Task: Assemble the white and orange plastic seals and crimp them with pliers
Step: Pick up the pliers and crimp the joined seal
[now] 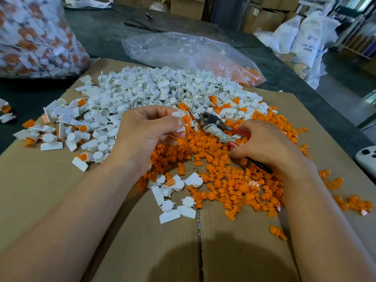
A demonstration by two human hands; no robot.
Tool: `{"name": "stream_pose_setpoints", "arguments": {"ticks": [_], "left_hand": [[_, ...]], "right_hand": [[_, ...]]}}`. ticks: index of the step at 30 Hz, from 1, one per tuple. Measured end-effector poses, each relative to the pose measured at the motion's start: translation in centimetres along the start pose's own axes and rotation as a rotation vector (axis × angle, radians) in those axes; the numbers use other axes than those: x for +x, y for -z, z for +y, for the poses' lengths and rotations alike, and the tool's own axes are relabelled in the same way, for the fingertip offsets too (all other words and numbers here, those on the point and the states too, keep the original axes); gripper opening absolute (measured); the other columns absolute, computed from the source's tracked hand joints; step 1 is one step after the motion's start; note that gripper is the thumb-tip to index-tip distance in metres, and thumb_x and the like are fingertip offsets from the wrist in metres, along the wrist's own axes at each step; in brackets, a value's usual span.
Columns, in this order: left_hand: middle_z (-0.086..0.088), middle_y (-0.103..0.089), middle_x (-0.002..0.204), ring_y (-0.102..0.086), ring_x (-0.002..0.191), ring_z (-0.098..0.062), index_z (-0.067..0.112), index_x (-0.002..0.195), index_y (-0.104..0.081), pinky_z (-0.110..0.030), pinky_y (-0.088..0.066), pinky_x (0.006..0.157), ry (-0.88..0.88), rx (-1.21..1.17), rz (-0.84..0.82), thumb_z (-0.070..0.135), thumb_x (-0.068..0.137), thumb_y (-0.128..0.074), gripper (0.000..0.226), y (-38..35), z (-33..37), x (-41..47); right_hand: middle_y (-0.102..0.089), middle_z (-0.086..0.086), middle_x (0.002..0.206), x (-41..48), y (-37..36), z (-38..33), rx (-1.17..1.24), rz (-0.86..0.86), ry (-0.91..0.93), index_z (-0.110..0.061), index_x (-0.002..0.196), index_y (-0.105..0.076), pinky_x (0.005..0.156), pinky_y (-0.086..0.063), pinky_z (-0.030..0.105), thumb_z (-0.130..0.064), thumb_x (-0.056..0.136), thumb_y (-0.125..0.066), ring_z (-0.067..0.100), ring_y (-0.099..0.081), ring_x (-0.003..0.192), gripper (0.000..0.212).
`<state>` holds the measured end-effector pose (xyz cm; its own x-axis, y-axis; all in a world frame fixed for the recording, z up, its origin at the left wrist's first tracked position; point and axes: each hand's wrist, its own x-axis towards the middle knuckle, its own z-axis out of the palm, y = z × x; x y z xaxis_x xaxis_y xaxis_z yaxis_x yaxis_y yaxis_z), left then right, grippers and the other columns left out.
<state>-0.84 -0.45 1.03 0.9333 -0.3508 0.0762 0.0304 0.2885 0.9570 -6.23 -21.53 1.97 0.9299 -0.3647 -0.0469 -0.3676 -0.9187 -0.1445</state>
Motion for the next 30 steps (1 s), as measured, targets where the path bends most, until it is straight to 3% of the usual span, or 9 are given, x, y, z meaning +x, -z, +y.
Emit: {"name": "stream_pose_setpoints", "arguments": {"ticks": [5, 9, 14, 17, 20, 21, 23, 26, 30], "left_hand": [[0.003, -0.062, 0.050, -0.062, 0.048, -0.011, 0.020, 0.048, -0.068, -0.015, -0.044, 0.042, 0.007, -0.016, 0.013, -0.004, 0.073, -0.067, 0.035, 0.1, 0.0, 0.0], [0.002, -0.063, 0.051, -0.063, 0.048, -0.012, 0.017, 0.052, -0.067, -0.015, -0.044, 0.041, 0.014, -0.055, 0.038, -0.004, 0.073, -0.067, 0.029, 0.1, 0.0, 0.1], [0.002, -0.062, 0.052, -0.063, 0.048, -0.012, 0.013, 0.063, -0.064, -0.014, -0.043, 0.040, 0.005, -0.092, 0.059, -0.004, 0.072, -0.067, 0.020, 0.1, 0.0, 0.3], [0.003, -0.063, 0.052, -0.063, 0.049, -0.011, 0.018, 0.053, -0.068, -0.014, -0.043, 0.041, -0.016, -0.094, 0.054, -0.004, 0.073, -0.067, 0.030, 0.1, 0.0, 0.4], [0.004, -0.064, 0.053, -0.064, 0.051, -0.011, 0.021, 0.052, -0.069, -0.015, -0.043, 0.041, -0.045, -0.087, 0.050, -0.002, 0.074, -0.067, 0.032, 0.1, 0.0, 0.4], [0.004, -0.064, 0.054, -0.064, 0.051, -0.011, 0.021, 0.052, -0.069, -0.015, -0.043, 0.041, -0.054, -0.089, 0.048, -0.002, 0.074, -0.067, 0.032, 0.1, 0.0, 0.4], [0.004, -0.065, 0.054, -0.064, 0.052, -0.011, 0.021, 0.053, -0.069, -0.015, -0.042, 0.041, -0.065, -0.100, 0.050, -0.002, 0.074, -0.067, 0.031, 0.0, 0.0, 0.3], [0.003, -0.066, 0.055, -0.064, 0.052, -0.011, 0.021, 0.054, -0.068, -0.015, -0.042, 0.041, -0.079, -0.117, 0.060, -0.002, 0.073, -0.067, 0.029, 0.0, 0.1, 0.3], [0.003, -0.065, 0.055, -0.064, 0.053, -0.012, 0.018, 0.061, -0.066, -0.016, -0.042, 0.042, -0.097, -0.139, 0.090, -0.003, 0.075, -0.066, 0.024, 0.0, 0.1, 0.3]], "right_hand": [[-0.049, 0.005, 0.123, 0.0, 0.1, 0.2, 0.041, 0.092, 0.019, -0.017, 0.127, -0.048, 0.080, -0.036, 0.030, -0.031, 0.064, -0.075, 0.022, -0.043, 0.114, 0.070], [-0.053, 0.003, 0.117, -0.3, 0.8, 0.4, 0.102, 0.168, 0.056, -0.019, 0.120, -0.051, 0.080, -0.038, 0.030, -0.027, 0.066, -0.073, 0.021, -0.046, 0.108, 0.059], [-0.046, -0.007, 0.104, -1.1, 1.6, -0.2, 0.267, 0.281, 0.147, -0.018, 0.122, -0.051, 0.076, -0.031, 0.021, -0.018, 0.074, -0.066, 0.008, -0.041, 0.094, 0.051], [-0.047, -0.007, 0.081, -1.2, 1.2, -0.8, 0.285, 0.296, 0.207, -0.021, 0.098, -0.053, 0.059, -0.029, 0.008, -0.008, 0.080, -0.056, 0.009, -0.042, 0.071, 0.023], [-0.051, -0.005, 0.080, -1.3, 1.0, -1.4, 0.325, 0.301, 0.236, -0.020, 0.087, -0.054, 0.060, -0.031, 0.011, -0.017, 0.088, -0.055, 0.010, -0.045, 0.071, 0.003], [-0.047, -0.009, 0.076, -1.4, 0.9, -1.6, 0.299, 0.336, 0.264, -0.023, 0.081, -0.050, 0.059, -0.028, 0.009, -0.023, 0.089, -0.056, 0.010, -0.042, 0.068, 0.010], [-0.038, -0.014, 0.072, -1.7, 0.9, -2.1, 0.213, 0.401, 0.326, -0.026, 0.077, -0.040, 0.059, -0.024, 0.019, -0.037, 0.088, -0.053, 0.012, -0.033, 0.070, 0.020], [-0.034, -0.017, 0.071, -2.0, 0.7, -2.9, 0.152, 0.413, 0.383, -0.026, 0.086, -0.045, 0.059, -0.017, 0.029, -0.046, 0.083, -0.043, 0.010, -0.031, 0.075, 0.020], [-0.041, -0.019, 0.062, -2.3, 0.2, -3.3, 0.249, 0.291, 0.431, -0.029, 0.087, -0.047, 0.054, -0.027, 0.009, -0.036, 0.090, -0.049, -0.002, -0.047, 0.059, 0.009]]}}
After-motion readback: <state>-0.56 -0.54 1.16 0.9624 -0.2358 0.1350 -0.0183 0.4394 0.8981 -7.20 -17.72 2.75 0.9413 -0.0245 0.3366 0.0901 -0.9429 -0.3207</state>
